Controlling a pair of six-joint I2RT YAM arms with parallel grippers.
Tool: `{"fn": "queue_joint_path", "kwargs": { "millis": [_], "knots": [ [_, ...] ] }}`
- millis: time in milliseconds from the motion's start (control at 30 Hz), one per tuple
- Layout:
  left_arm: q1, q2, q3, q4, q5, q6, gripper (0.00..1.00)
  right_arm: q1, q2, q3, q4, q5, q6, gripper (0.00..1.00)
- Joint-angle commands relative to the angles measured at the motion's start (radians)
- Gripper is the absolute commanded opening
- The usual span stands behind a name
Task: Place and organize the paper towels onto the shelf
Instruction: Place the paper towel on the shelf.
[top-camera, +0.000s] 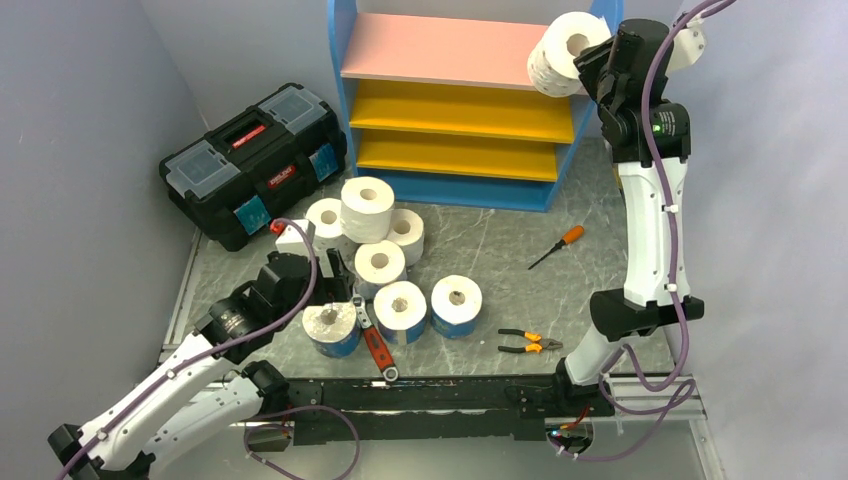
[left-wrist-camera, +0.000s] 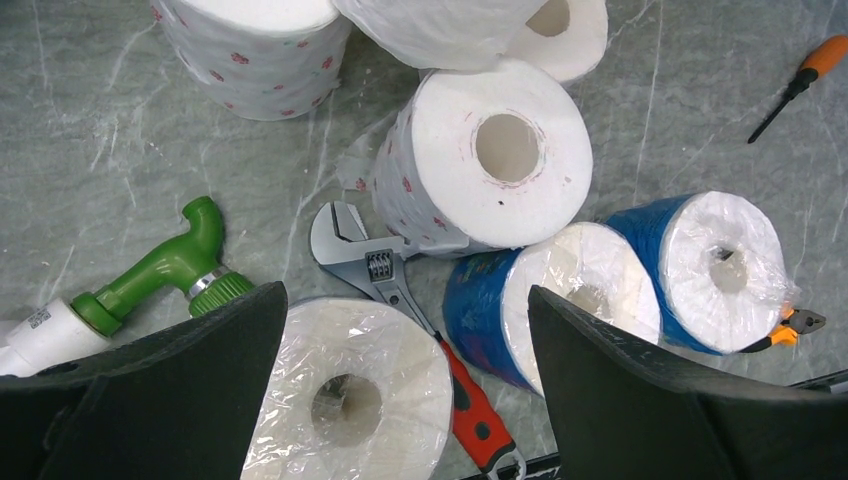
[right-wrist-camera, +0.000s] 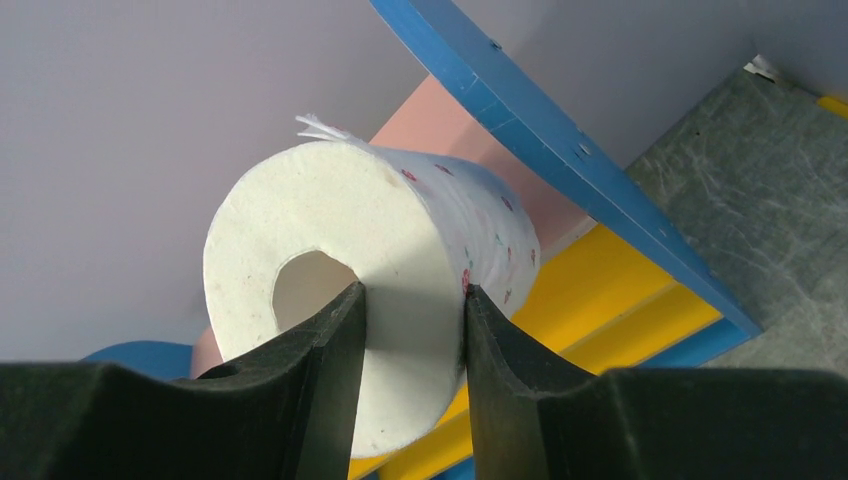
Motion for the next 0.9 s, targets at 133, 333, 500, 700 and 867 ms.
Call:
{"fn": "queue_joint_path", "kwargs": {
  "millis": [133, 333, 500, 700, 867],
  "knots": [
    [-0.003, 0.020, 0.029, 0.055, -0.021, 0.022, 0.98, -0.014, 0.015, 0.042, 0.104, 0.007, 0.001, 0.28],
    [-0.002, 0.033, 0.031, 0.061, -0.013, 0.022, 0.98, -0.018, 0.027, 0.047, 0.108, -0.009, -0.003, 0.37],
    [-0.003, 0.039, 0.037, 0.064, -0.011, 0.025, 0.98, -0.021, 0.032, 0.046, 0.116, -0.027, -0.004, 0.46],
    [-0.003, 0.046, 0.041, 0.061, -0.005, 0.025, 0.98, -0.027, 0.050, 0.051, 0.121, -0.058, 0.000, 0.53],
    [-0.002, 0.042, 0.041, 0.059, -0.007, 0.023, 0.98, -0.030, 0.060, 0.054, 0.128, -0.077, 0.006, 0.57]
  ]
}}
